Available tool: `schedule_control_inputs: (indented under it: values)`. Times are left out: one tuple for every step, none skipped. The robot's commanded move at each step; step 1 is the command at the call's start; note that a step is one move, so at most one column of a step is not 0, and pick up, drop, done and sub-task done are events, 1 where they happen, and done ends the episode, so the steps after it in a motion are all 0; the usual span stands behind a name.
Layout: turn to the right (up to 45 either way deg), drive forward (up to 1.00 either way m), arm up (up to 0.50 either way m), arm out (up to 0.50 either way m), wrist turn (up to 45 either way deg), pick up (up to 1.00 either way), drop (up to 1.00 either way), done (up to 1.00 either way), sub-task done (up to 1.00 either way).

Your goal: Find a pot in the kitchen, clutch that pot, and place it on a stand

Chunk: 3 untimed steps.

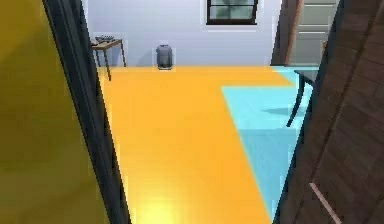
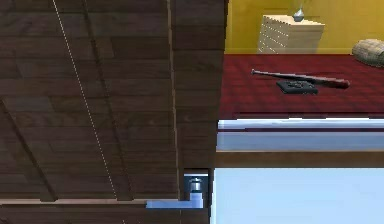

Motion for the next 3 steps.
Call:
schedule_control_inputs:
  values:
    - [6.0, 0.0, 0.0, 0.0, 0.0, 0.0, 0.0, 0.0, 0.0]
    - [0.0, 0.9, 0.0, 0.0, 0.0, 0.0, 0.0, 0.0, 0.0]
    - [39.0, 0.0, 0.0, 0.0, 0.0, 0.0, 0.0, 0.0, 0.0]
